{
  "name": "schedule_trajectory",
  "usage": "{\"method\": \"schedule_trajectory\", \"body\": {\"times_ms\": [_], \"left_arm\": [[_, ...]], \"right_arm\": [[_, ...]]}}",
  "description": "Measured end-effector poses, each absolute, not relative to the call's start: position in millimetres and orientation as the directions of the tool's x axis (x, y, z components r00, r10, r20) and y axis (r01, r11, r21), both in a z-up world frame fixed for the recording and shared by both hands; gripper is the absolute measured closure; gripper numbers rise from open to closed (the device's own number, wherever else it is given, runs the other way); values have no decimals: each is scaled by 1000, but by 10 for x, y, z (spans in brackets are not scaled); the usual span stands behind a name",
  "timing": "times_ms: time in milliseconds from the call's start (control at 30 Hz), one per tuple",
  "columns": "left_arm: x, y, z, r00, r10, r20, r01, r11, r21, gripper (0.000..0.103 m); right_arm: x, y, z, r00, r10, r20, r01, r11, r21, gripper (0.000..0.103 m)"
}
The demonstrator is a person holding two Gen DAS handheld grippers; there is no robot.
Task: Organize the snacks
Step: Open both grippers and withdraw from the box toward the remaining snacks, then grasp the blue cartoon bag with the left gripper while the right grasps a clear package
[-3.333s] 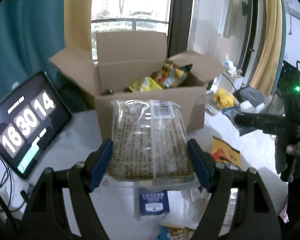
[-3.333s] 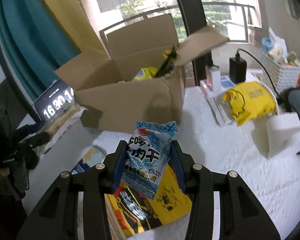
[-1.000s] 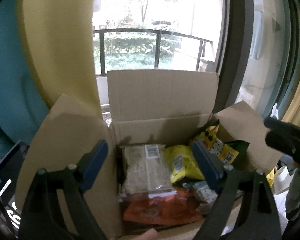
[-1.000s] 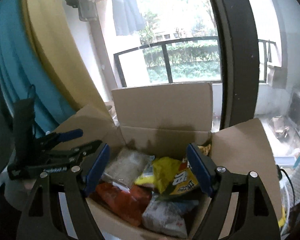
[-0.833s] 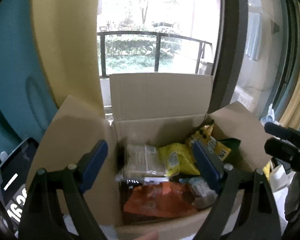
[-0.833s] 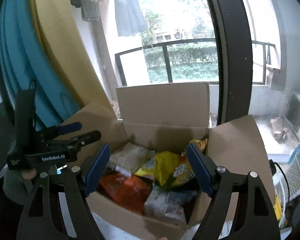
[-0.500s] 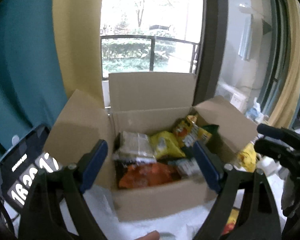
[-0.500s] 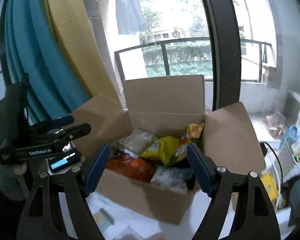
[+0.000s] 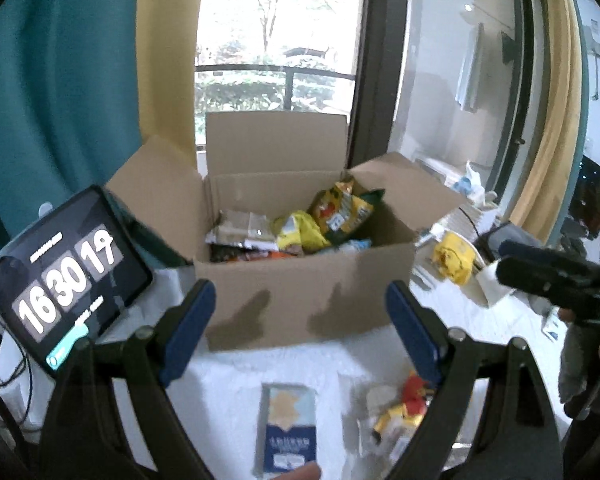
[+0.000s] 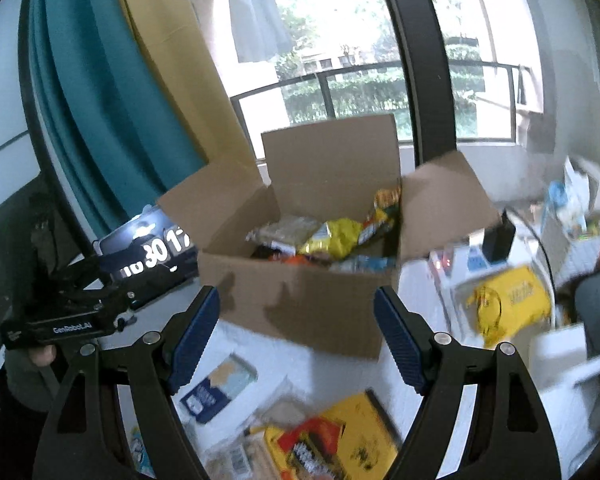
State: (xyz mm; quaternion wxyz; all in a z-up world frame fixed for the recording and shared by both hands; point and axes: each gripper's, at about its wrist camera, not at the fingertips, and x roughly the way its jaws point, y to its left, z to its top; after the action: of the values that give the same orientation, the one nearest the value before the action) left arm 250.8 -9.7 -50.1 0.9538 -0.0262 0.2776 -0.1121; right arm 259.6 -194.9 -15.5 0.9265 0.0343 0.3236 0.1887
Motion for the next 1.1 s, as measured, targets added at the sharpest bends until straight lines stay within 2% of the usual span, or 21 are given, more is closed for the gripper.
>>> {"method": "schedule_trajectory", "body": {"times_ms": [533,1100], "left_arm": [[1909,-77,-928,767,-248,-592,213,968,-130,15],[1433,-78,-1760,625,-243,-742,217,967,-134,15]], "right_arm": [[1895,-2093,-725,648,354,-674,-272,935,230,21],[1448,-2207,-1245,574,350,-741,-199,937,288,21]]}}
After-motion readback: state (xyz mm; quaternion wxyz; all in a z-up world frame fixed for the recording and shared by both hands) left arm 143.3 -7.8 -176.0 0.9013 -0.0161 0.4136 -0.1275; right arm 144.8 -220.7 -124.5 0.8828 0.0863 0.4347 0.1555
